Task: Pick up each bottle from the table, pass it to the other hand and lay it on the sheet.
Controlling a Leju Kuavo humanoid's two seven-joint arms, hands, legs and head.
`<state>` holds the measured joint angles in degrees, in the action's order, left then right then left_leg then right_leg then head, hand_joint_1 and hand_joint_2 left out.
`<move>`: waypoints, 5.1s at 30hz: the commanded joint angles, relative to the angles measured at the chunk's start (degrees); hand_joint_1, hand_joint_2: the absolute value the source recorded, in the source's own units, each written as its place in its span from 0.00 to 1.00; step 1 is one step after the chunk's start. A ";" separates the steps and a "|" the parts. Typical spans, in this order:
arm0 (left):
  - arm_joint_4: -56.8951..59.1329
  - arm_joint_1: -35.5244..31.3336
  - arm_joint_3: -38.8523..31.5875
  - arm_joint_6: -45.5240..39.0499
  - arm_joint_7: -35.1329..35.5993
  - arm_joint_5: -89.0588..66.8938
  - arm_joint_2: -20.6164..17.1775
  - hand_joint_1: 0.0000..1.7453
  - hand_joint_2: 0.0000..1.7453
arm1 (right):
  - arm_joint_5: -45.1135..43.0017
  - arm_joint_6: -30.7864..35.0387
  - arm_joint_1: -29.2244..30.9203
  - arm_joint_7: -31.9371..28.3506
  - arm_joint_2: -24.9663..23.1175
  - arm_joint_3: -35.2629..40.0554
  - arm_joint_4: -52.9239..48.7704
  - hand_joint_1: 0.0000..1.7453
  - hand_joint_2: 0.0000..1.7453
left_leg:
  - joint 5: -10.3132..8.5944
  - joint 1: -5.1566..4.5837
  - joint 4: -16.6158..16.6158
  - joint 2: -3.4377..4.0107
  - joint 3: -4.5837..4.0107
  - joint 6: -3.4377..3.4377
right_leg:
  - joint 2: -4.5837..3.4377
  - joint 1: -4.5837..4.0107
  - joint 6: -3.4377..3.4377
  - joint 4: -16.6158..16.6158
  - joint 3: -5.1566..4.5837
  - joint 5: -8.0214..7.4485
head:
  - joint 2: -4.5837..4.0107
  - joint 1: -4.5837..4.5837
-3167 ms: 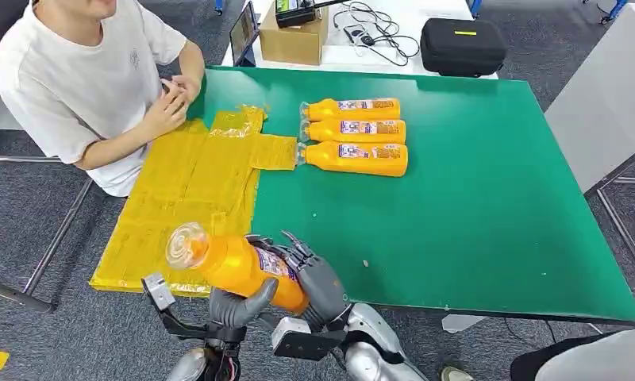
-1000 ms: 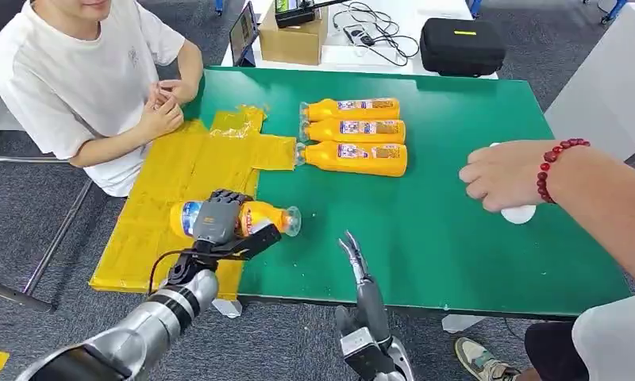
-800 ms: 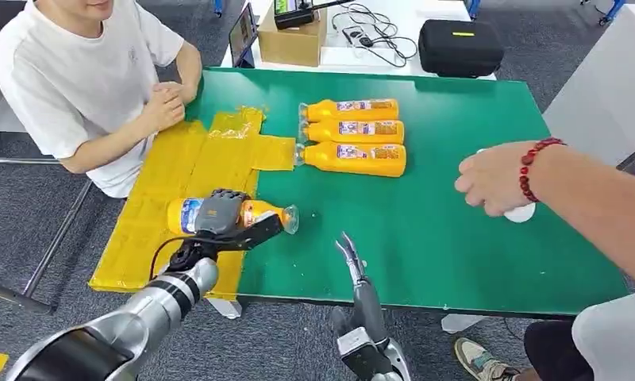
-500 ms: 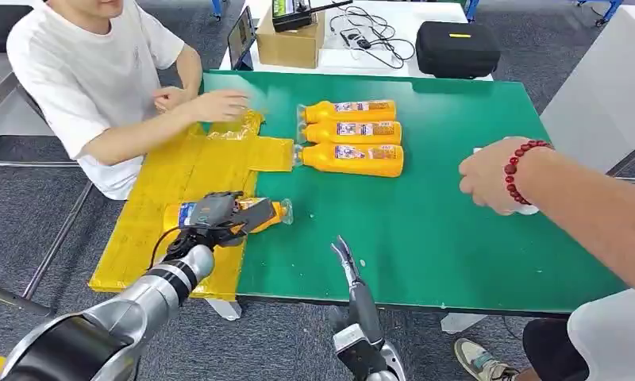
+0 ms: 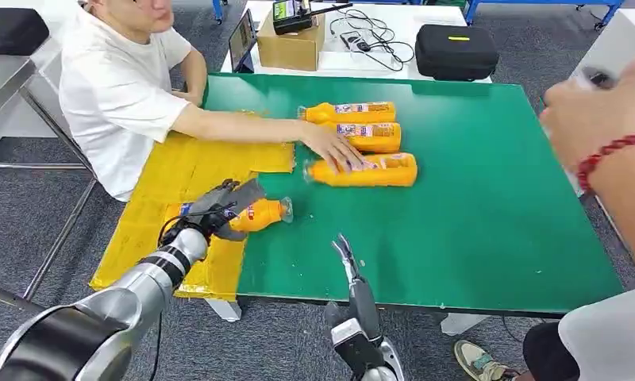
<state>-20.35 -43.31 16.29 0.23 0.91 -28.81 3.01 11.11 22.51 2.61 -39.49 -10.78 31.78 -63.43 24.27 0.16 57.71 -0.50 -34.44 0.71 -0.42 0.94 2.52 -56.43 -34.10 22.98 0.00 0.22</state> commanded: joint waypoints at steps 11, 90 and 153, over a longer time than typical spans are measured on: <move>-37.95 17.63 1.37 -2.53 -23.20 17.56 3.01 0.00 0.00 | -0.01 3.45 0.02 -0.51 4.27 1.35 1.58 0.00 0.00 | 0.04 -0.06 0.01 -0.06 -0.17 0.00 | 0.07 0.04 -0.05 0.05 -0.10 0.06 | 0.00 0.00; -65.68 41.52 7.16 -9.12 -31.13 28.68 4.86 0.00 1.00 | 44.49 -24.97 40.36 41.06 5.70 0.58 39.90 1.00 1.00 | 0.02 -0.04 0.02 -0.06 -0.68 0.04 | 0.12 0.01 -0.03 0.07 -0.60 0.06 | 0.00 0.00; -65.40 46.37 18.48 -5.94 -31.47 53.51 4.70 0.00 1.00 | 8.40 -16.89 2.40 17.98 10.55 6.77 -11.36 1.00 1.00 | 0.22 -0.02 0.02 -0.02 -0.71 0.00 | 0.09 -0.01 -0.07 0.11 -0.63 0.20 | 0.00 0.02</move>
<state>-87.23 3.36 33.16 -5.27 -30.86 24.00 7.91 19.26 6.49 3.88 -22.01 -3.04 33.71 -75.73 24.35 0.11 57.77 -0.56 -35.48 0.74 -0.37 0.97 2.54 -56.39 -35.08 23.05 0.00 0.24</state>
